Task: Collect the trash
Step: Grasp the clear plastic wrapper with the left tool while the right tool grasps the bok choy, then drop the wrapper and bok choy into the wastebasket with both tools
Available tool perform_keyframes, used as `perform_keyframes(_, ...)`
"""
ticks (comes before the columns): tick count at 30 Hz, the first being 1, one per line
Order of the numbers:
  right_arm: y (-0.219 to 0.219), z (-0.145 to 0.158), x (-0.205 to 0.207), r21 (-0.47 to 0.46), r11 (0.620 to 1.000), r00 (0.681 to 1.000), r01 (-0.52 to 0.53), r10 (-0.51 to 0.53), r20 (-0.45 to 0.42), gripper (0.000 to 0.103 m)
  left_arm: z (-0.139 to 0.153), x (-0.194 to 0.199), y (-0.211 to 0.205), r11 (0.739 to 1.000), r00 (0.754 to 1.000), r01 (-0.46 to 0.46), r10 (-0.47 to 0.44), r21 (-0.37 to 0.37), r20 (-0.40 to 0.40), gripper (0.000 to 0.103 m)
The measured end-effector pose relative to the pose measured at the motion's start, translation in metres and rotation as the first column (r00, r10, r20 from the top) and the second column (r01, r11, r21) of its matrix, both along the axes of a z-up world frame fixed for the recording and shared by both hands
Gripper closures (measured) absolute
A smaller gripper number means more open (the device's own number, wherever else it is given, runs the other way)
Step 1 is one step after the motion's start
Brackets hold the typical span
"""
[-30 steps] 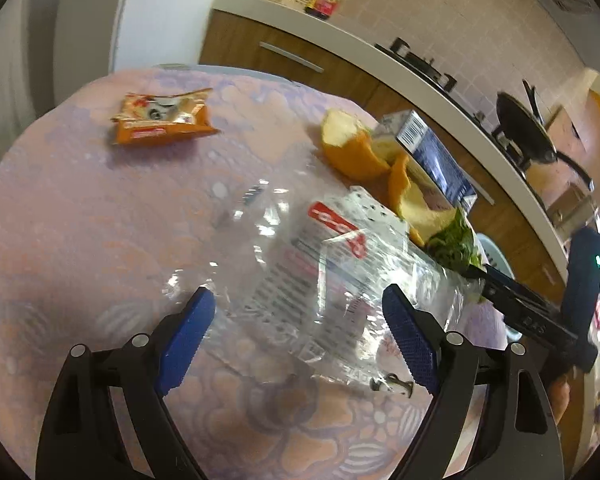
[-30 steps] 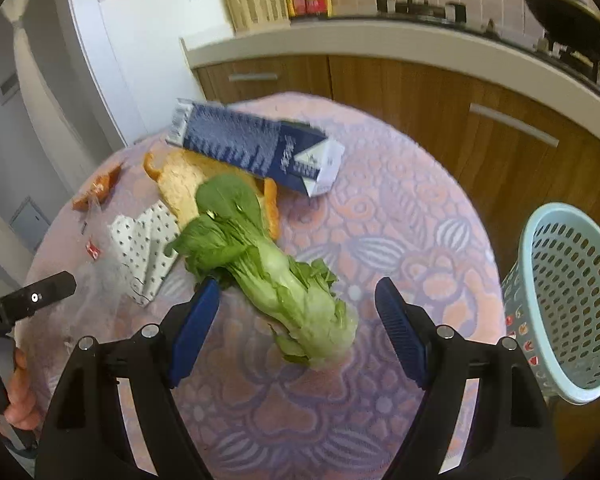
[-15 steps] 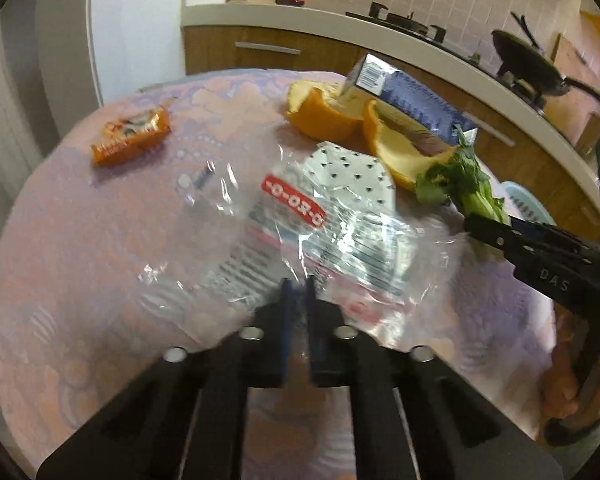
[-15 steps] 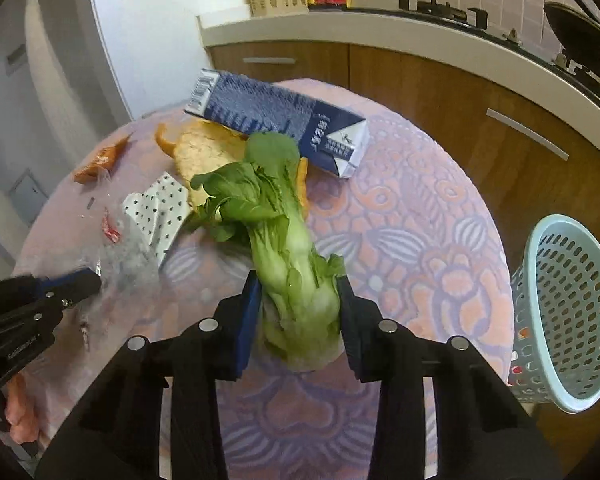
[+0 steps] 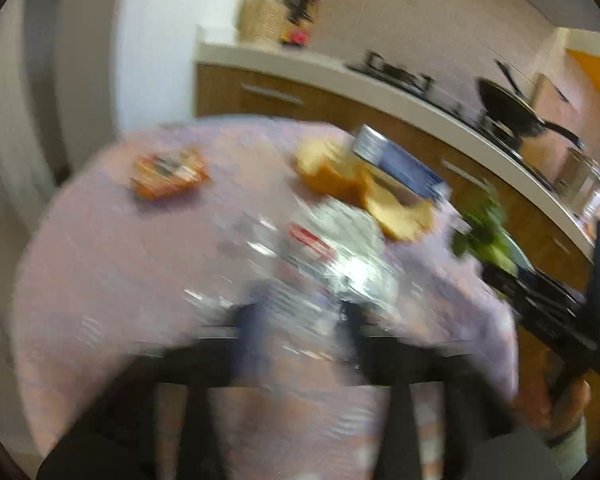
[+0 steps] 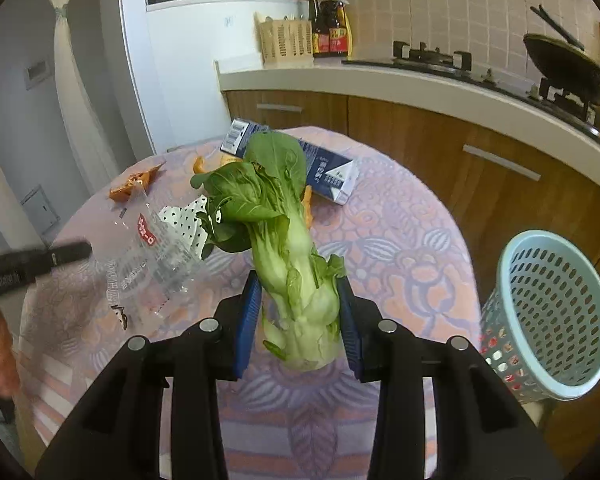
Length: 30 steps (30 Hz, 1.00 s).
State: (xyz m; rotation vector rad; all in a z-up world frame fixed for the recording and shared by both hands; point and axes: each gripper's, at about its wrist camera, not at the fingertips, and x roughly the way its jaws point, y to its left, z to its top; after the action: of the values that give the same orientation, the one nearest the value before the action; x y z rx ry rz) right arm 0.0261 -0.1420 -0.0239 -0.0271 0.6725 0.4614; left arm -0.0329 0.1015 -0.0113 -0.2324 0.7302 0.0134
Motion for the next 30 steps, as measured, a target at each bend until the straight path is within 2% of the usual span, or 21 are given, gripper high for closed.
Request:
perform_keyframes(1,-0.001,0.001,-0.001,0.006,1.000,1.000,0.000,0.000,-0.001,0.069,0.001,0.002,0.005,1.000,1.000,-0.002,0.002,0.006,0.014,0.015)
perform_keyframes(2,-0.002,0.001,-0.002,0.012,1.000,1.000,-0.002,0.002,-0.003,0.069,0.000,0.007,0.012,1.000,1.000,0.022,-0.022,0.000,0.017,0.015)
perform_keyframes(4,-0.004,0.001,-0.002,0.022,1.000,1.000,-0.010,0.010,-0.012,0.069,-0.008,0.023,0.025,0.999,0.998,0.051,-0.051,-0.012,-0.024,0.015)
perform_keyframes(6,-0.003,0.001,-0.003,0.021,1.000,1.000,-0.014,0.014,-0.012,0.069,-0.018,0.047,0.032,0.992,0.991,0.121,-0.122,-0.018,-0.063,0.019)
perform_keyframes(8,-0.001,0.001,-0.002,0.013,1.000,1.000,-0.017,0.018,-0.014,0.069,-0.029,0.064,0.032,0.972,0.968,0.223,-0.229,-0.071,-0.103,0.019)
perform_keyframes(9,0.000,0.000,-0.002,0.009,1.000,1.000,-0.018,0.018,-0.015,0.069,-0.035,0.074,0.032,0.950,0.945,0.285,-0.301,-0.131,-0.129,0.019)
perform_keyframes(11,0.002,-0.001,-0.002,0.006,1.000,1.000,-0.024,0.025,-0.017,0.069,-0.041,0.082,0.031,0.922,0.920,0.339,-0.366,-0.185,-0.138,0.022)
perform_keyframes(12,0.003,-0.001,-0.002,0.005,1.000,1.000,-0.025,0.025,-0.016,0.069,-0.041,0.083,0.029,0.922,0.920,0.345,-0.369,-0.175,-0.131,0.028)
perform_keyframes(13,0.004,-0.002,-0.002,0.001,1.000,1.000,-0.025,0.025,-0.015,0.069,-0.041,0.085,0.027,0.921,0.916,0.354,-0.376,-0.165,-0.136,0.044)
perform_keyframes(14,0.005,-0.002,-0.002,0.000,1.000,1.000,-0.024,0.024,-0.016,0.069,-0.041,0.086,0.026,0.916,0.911,0.364,-0.388,-0.166,-0.140,0.049)
perform_keyframes(15,0.005,-0.003,-0.002,0.000,1.000,1.000,-0.024,0.024,-0.017,0.069,-0.041,0.085,0.025,0.908,0.904,0.376,-0.403,-0.184,-0.139,0.061)
perform_keyframes(16,0.005,-0.003,-0.002,0.003,1.000,1.000,-0.022,0.022,-0.018,0.069,-0.042,0.084,0.023,0.904,0.901,0.383,-0.411,-0.192,-0.140,0.089)
perform_keyframes(17,0.004,-0.003,-0.002,0.006,1.000,1.000,-0.019,0.019,-0.018,0.069,-0.044,0.083,0.020,0.898,0.895,0.391,-0.422,-0.202,-0.147,0.093)
perform_keyframes(19,0.001,-0.002,-0.003,0.016,1.000,1.000,-0.013,0.013,-0.015,0.069,-0.045,0.076,0.018,0.901,0.899,0.387,-0.416,-0.194,-0.138,0.096)
perform_keyframes(22,-0.008,0.002,-0.007,0.026,1.000,1.000,0.009,-0.009,0.000,0.069,-0.038,0.060,0.009,0.894,0.904,0.393,-0.418,-0.216,-0.088,0.101)
perform_keyframes(27,-0.030,0.015,-0.019,0.029,0.998,0.997,0.058,-0.059,0.058,0.069,-0.009,0.035,-0.010,0.868,0.901,0.425,-0.432,-0.258,0.030,0.102)
perform_keyframes(30,-0.046,0.025,-0.024,0.028,0.995,0.990,0.097,-0.100,0.098,0.069,0.011,0.036,-0.029,0.870,0.898,0.436,-0.436,-0.229,0.054,0.102)
